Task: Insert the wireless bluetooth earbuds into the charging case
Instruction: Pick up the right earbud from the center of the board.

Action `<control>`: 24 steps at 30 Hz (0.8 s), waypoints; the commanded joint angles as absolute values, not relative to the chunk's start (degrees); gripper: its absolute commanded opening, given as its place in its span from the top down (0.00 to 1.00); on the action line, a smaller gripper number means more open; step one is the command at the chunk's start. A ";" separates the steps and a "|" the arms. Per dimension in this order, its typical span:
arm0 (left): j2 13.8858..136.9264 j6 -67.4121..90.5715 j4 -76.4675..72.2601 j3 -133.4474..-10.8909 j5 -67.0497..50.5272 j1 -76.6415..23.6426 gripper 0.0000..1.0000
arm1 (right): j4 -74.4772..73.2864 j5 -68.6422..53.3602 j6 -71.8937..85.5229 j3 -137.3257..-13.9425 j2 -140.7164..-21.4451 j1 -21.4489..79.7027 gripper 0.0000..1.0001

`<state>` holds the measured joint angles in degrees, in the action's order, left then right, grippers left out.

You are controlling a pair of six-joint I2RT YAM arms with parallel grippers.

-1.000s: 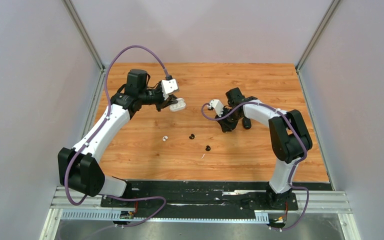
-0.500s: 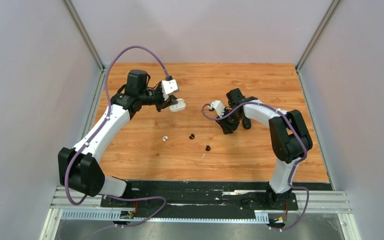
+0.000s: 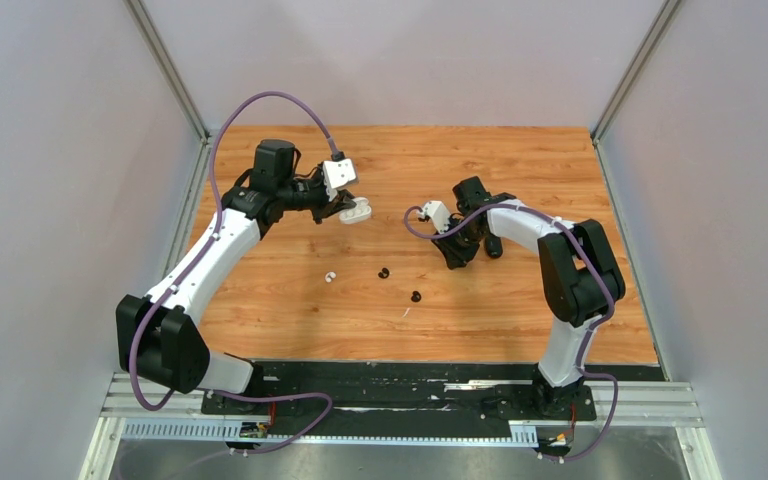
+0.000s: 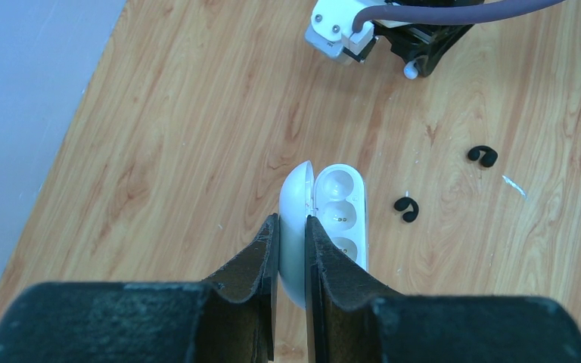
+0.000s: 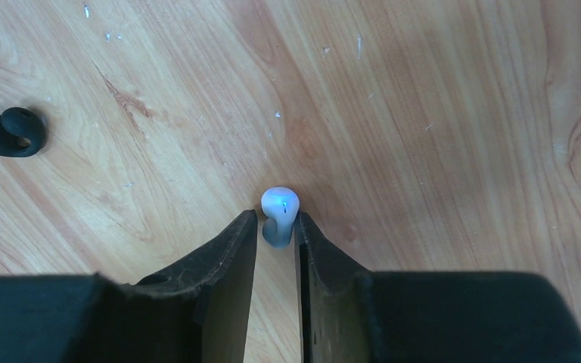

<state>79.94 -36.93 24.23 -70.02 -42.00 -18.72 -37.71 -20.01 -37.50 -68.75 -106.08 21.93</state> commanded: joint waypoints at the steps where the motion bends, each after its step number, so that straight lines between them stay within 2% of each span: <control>1: 78.53 -35.88 22.32 -69.87 -43.75 -19.02 1.00 | -39.07 -20.21 -35.55 -70.72 -104.85 21.71 0.74; 17: 78.52 -35.09 21.62 -69.50 -43.74 -19.05 1.00 | -38.77 -20.37 -33.74 -72.94 -106.02 21.32 0.77; 24: 78.53 -35.00 21.43 -69.41 -43.77 -19.07 1.00 | -39.08 -20.76 -33.77 -72.88 -105.81 21.27 0.91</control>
